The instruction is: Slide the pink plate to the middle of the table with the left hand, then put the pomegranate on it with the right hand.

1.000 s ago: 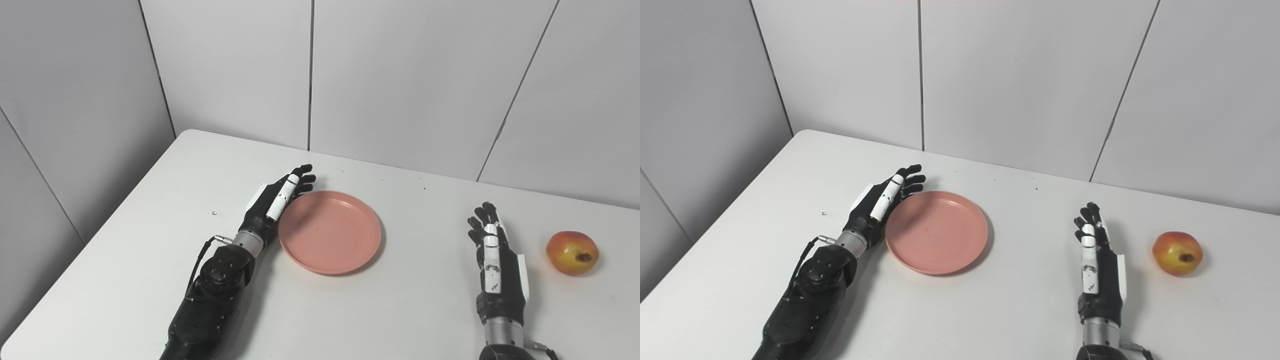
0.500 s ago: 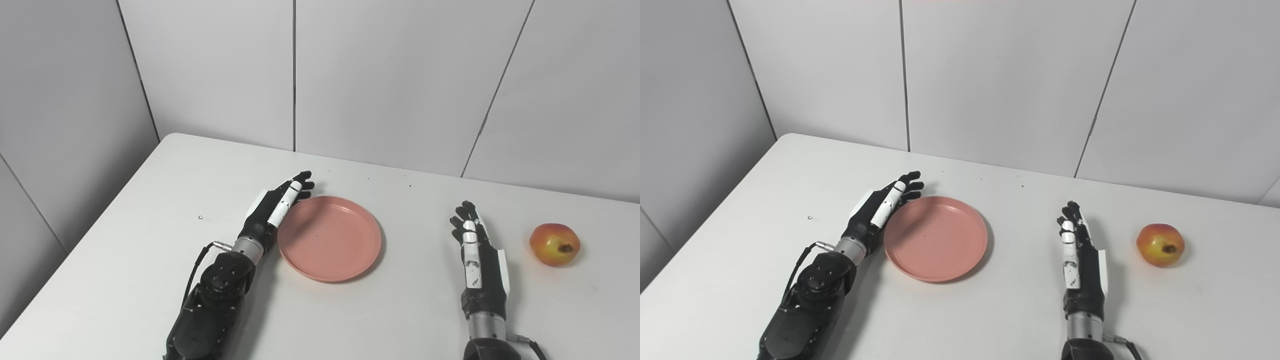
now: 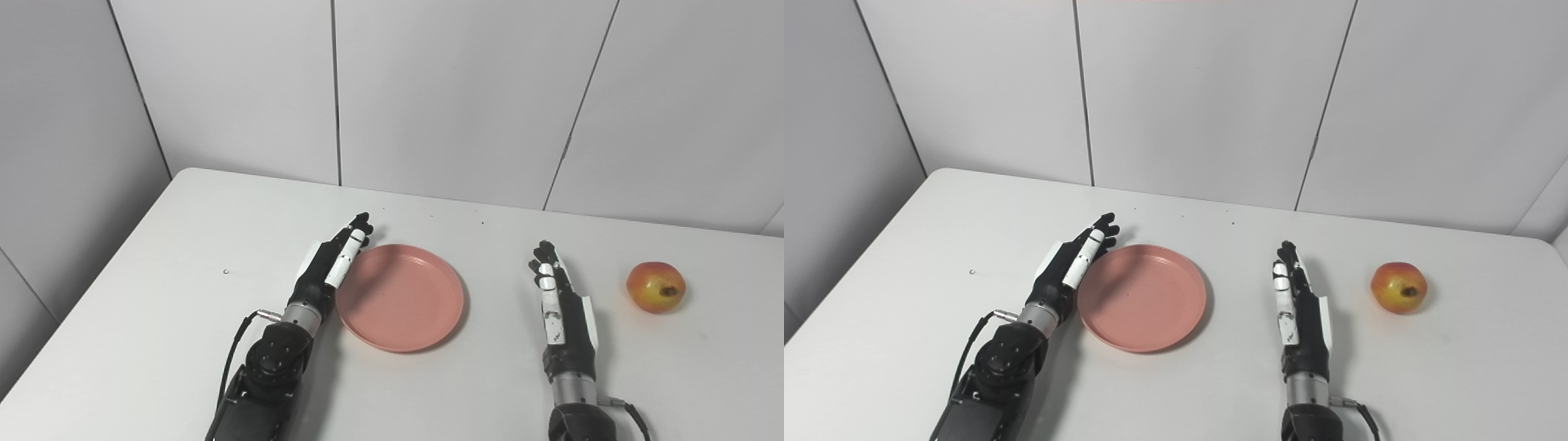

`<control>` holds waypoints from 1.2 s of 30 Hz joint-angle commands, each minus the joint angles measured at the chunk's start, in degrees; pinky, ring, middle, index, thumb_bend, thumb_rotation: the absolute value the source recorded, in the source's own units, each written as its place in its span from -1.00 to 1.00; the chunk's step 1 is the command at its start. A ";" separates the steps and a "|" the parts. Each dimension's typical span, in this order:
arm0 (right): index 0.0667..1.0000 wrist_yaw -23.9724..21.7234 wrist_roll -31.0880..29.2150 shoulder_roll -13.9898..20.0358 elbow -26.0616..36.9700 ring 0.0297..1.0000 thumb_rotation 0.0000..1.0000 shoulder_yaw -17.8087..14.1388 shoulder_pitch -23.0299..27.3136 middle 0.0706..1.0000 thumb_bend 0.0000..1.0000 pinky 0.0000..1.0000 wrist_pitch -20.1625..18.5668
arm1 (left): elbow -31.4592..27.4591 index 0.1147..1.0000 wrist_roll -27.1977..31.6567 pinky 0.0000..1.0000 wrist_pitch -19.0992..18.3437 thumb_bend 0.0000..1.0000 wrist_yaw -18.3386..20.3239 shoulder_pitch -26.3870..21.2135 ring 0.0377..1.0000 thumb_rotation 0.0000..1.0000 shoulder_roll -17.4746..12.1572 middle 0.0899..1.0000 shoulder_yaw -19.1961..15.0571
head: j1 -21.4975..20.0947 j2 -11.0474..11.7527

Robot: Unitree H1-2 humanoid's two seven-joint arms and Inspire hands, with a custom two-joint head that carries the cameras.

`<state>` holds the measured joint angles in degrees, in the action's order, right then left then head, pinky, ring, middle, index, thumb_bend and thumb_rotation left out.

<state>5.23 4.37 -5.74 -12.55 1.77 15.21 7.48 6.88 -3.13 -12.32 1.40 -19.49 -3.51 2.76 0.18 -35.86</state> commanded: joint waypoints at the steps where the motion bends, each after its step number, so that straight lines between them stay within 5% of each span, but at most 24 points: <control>1: 0.84 0.14 -0.09 -0.72 -0.40 0.83 0.95 0.29 -0.77 0.84 0.20 0.92 -0.36 | -0.31 0.79 -0.20 0.82 1.61 -0.18 0.04 -0.55 0.82 1.00 1.13 0.82 0.67 | -0.10 0.02; 15: 0.83 0.61 1.02 -1.01 -0.28 0.83 0.98 0.80 -0.65 0.84 0.22 0.93 -1.20 | 0.25 0.80 -2.82 0.75 0.86 -0.19 -2.37 -0.03 0.76 1.00 3.65 0.79 1.89 | -2.72 -0.15; 36: 0.83 0.86 1.75 -1.94 0.14 0.83 0.98 0.98 -0.84 0.83 0.20 0.89 -1.16 | -1.33 0.80 -0.34 0.85 3.35 -0.18 -0.69 2.25 0.86 1.00 5.83 0.85 3.85 | -5.56 -0.67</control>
<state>5.47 6.10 -6.87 -12.54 2.43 15.18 6.29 6.65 -3.86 -10.09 -1.12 -17.22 1.66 5.58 -5.44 -36.56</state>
